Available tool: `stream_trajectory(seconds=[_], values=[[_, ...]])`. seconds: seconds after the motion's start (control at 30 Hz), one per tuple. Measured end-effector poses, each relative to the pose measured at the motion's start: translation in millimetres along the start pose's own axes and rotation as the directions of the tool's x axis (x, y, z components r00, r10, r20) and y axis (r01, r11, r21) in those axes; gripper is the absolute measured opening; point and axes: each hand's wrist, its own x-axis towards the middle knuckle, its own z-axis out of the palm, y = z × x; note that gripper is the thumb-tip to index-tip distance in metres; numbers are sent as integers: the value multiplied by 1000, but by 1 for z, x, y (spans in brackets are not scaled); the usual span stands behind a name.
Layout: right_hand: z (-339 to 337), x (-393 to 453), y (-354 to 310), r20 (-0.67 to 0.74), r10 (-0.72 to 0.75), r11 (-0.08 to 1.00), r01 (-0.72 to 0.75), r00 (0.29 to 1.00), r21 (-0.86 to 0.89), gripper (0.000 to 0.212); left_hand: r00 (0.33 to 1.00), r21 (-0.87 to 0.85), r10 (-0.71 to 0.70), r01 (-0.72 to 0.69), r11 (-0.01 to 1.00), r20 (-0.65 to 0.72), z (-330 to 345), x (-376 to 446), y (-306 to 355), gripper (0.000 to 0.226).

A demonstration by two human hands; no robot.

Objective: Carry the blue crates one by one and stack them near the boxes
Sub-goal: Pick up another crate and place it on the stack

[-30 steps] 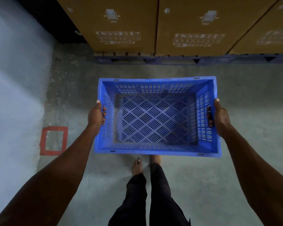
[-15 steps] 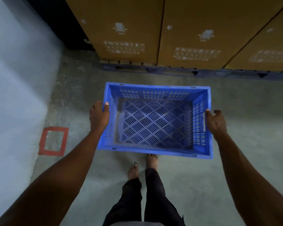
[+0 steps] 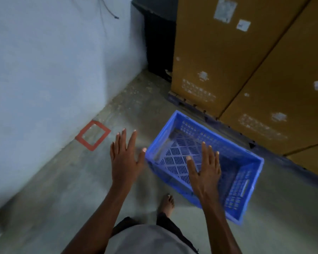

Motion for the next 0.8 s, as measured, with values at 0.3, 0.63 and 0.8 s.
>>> stream_trajectory(seconds=[0.3, 0.63, 0.8], values=[[96, -93, -123, 365, -465, 876, 478, 807, 58, 79, 840, -64, -471, 472, 879, -269, -129, -162, -141, 62], [238, -380, -253, 604, -757, 540, 760, 250, 362, 77, 264, -252, -818, 864, 436, -511, -254, -488, -268, 65], [284, -532, -282, 706, -694, 394, 746, -141, 537, 71, -92, -380, -816, 911, 163, -571, -289, -622, -287, 64]])
